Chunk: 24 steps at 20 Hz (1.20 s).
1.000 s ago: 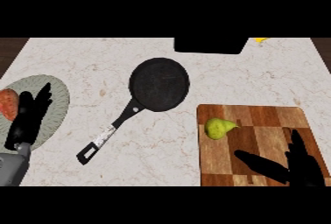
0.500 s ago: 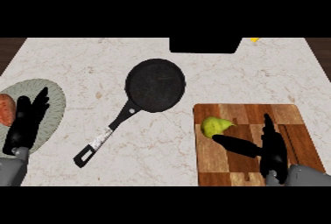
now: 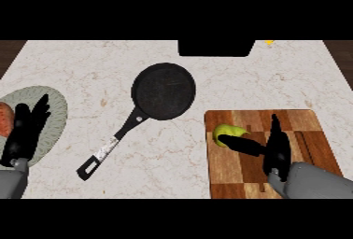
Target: Pick the pear from the cutting board and place it in the pan
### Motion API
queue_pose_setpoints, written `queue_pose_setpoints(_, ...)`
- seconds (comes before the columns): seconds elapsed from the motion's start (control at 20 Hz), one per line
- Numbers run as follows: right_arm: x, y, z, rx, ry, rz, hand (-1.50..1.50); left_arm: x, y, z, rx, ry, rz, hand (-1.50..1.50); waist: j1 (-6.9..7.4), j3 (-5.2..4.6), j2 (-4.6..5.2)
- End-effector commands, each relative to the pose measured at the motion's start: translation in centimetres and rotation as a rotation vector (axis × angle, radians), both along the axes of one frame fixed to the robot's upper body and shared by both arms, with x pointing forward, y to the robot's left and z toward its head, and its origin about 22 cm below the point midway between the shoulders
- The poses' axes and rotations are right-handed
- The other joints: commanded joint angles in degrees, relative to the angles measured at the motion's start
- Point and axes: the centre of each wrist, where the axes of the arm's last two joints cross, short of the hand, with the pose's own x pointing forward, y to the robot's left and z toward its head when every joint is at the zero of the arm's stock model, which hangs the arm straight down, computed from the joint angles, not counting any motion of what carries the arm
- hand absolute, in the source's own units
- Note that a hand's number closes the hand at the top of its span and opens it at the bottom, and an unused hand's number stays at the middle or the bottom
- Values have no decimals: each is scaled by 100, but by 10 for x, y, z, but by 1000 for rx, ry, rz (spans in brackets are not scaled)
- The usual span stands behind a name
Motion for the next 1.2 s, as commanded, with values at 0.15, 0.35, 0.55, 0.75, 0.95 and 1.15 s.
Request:
queue_pose_setpoints(0.15,0,13,-15,22,22,-13,-150,0,-8,-4,2,9,8,0,-27,4,2)
queue_pose_setpoints(0.35,-9,21,-19,55,58,-14,-150,6,-5,-6,4,-1,13,0,-50,3,3)
queue_pose_setpoints(0.55,-8,32,-29,11,55,9,150,-11,3,-1,7,-6,-17,0,-8,1,-9)
queue_pose_setpoints(0.75,9,-1,-39,-142,81,-1,150,-6,-1,13,8,-1,-15,0,33,1,-10)
queue_pose_setpoints(0.95,32,8,-42,-154,72,-7,150,-7,3,-11,9,-8,1,0,20,2,20)
queue_pose_setpoints(1.15,-4,-13,-51,-359,109,283,150,1,-6,-4,0,1,-20,0,42,-16,0)
